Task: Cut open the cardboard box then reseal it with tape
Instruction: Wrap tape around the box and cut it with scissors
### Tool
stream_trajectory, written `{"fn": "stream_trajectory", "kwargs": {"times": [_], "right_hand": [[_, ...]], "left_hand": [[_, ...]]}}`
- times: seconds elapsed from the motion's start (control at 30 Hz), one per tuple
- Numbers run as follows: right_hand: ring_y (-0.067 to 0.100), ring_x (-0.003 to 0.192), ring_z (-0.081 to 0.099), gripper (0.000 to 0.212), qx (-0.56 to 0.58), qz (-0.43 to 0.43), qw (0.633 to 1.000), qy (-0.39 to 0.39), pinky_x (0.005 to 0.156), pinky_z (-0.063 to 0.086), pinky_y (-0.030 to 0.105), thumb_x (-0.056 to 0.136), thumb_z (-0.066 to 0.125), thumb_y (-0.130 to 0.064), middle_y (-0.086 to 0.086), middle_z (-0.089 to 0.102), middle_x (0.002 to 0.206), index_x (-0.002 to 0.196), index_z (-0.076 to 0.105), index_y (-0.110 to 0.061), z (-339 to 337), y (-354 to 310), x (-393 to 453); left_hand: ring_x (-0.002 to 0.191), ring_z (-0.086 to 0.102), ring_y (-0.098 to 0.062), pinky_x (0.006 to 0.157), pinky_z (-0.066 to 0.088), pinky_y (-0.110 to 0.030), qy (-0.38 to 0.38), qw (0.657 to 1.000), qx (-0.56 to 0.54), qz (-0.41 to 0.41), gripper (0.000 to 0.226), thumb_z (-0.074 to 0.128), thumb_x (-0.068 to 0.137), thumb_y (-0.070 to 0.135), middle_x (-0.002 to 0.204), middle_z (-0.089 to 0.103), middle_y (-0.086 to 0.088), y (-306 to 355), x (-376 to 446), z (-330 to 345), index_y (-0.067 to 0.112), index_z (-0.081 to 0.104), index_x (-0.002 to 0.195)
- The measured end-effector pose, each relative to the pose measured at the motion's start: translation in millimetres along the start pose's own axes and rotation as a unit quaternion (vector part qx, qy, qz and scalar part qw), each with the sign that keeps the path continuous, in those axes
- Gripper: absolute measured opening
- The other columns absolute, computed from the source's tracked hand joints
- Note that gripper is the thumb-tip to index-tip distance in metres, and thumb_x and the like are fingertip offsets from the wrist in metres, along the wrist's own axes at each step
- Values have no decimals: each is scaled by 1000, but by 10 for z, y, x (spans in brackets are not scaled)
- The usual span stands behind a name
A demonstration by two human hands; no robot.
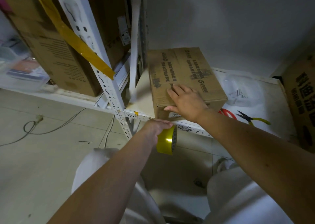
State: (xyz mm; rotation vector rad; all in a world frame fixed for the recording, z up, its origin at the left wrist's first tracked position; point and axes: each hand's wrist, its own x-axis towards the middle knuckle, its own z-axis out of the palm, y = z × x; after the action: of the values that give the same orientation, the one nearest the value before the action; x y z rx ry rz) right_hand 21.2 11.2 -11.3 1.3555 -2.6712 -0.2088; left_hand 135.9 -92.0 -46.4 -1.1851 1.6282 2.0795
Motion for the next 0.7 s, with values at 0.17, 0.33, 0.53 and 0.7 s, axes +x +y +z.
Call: {"fn": "stream_trajectory", "kwargs": {"times": [0.17, 0.33, 0.53, 0.7], "right_hand": [[35, 129, 44, 80, -20, 15, 999, 22, 101, 39, 48, 80, 56, -63, 17, 45, 143, 139, 43, -10, 128, -45, -28], [36, 125, 48, 85, -12, 55, 998, 24, 99, 40, 49, 70, 62, -71, 18, 50, 136, 128, 49, -11, 96, -168, 15], [35, 106, 59, 78, -7, 70, 995, 71, 82, 49, 45, 64, 52, -84, 17, 62, 115, 98, 56, -13, 31, -253, 52], [34, 101, 61, 79, 2, 54, 996, 71, 72, 52, 42, 70, 31, -86, 16, 63, 108, 93, 56, -15, 1, -239, 41]], "left_hand": [[116, 58, -34, 107, 38, -54, 8, 1000, -2, -16, 11, 81, 72, 11, 117, 68, -15, -25, 31, -5, 17, 73, 73], [107, 62, -32, 100, 47, -50, -1, 1000, -13, -9, 13, 75, 79, 6, 114, 67, -17, -40, 30, 11, 9, 70, 90], [102, 63, -31, 97, 48, -48, 2, 1000, -6, -15, 9, 75, 80, 7, 107, 68, -14, -64, 46, -15, 12, 69, 83], [96, 62, -30, 94, 50, -49, 0, 1000, -11, -20, 9, 75, 80, 7, 98, 67, -12, -47, 25, -17, 12, 69, 84]]}}
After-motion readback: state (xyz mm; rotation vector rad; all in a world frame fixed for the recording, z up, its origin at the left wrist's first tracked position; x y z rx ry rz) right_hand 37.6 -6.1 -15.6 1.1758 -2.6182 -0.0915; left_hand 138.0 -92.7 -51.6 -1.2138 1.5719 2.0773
